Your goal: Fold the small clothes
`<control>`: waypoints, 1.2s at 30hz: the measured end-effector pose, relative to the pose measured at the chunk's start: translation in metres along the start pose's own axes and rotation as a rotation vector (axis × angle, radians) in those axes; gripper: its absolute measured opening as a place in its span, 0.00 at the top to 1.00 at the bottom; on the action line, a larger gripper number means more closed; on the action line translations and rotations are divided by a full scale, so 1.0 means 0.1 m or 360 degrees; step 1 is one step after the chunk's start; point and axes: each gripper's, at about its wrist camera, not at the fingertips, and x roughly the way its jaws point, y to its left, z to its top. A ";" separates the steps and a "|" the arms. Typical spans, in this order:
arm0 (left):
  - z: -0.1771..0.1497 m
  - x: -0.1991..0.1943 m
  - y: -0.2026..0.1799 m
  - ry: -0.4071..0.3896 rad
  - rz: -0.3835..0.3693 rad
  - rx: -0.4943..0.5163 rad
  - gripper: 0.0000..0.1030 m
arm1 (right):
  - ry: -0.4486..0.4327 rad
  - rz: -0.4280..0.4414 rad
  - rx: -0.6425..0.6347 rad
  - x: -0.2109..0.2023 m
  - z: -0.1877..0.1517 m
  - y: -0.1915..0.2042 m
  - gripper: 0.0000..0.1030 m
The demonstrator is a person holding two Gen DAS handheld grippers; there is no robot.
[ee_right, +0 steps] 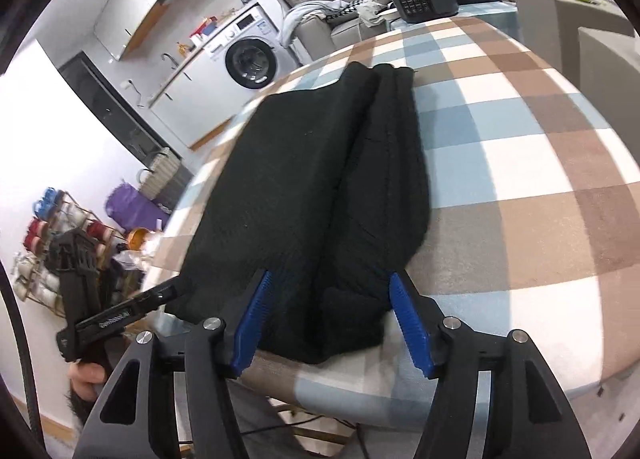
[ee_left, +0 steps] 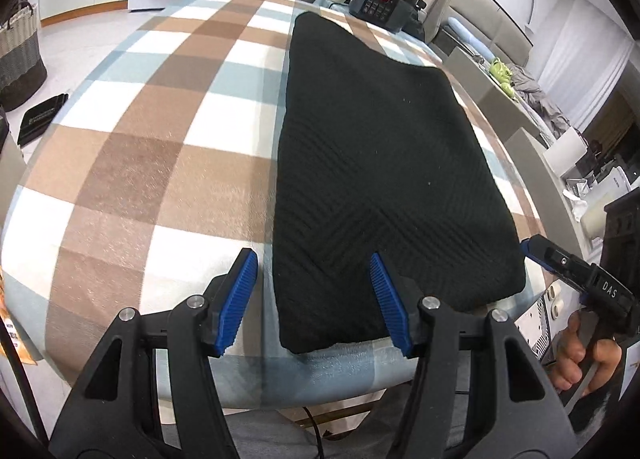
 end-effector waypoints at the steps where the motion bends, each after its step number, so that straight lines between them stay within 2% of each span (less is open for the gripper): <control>1: -0.01 0.00 -0.01 -0.0009 0.0004 0.0005 0.46 | 0.0011 0.0004 0.0009 0.01 -0.01 -0.02 0.38; 4: -0.01 0.02 -0.03 -0.0010 -0.0033 0.0014 0.46 | 0.0050 0.0000 0.0005 0.11 -0.04 -0.03 0.39; 6: 0.00 0.03 -0.05 -0.0024 -0.0036 0.0040 0.56 | 0.0057 -0.0002 -0.0042 0.16 -0.05 0.02 0.43; 8: 0.01 0.04 -0.08 -0.0040 -0.0018 0.0076 0.72 | 0.0067 -0.0006 -0.0086 0.22 -0.04 0.07 0.57; 11: 0.04 0.06 -0.05 -0.0053 -0.0037 0.0058 0.82 | 0.0051 0.0002 -0.0126 0.26 -0.01 0.12 0.69; 19: 0.34 0.27 -0.06 -0.0077 -0.0034 0.0051 0.82 | 0.0026 -0.0014 -0.0063 0.48 0.29 0.03 0.70; 30: 1.22 0.79 -0.17 -0.0103 0.0039 0.0091 0.82 | -0.0036 -0.0139 0.0032 0.98 1.04 -0.06 0.70; 33: 1.33 0.86 -0.18 -0.0109 0.0047 0.0080 0.82 | -0.0049 -0.0151 0.0059 1.01 1.11 -0.07 0.67; 36: 1.36 0.86 -0.18 -0.0117 0.0049 0.0090 0.81 | -0.0066 -0.0172 0.0046 0.95 1.09 -0.05 0.60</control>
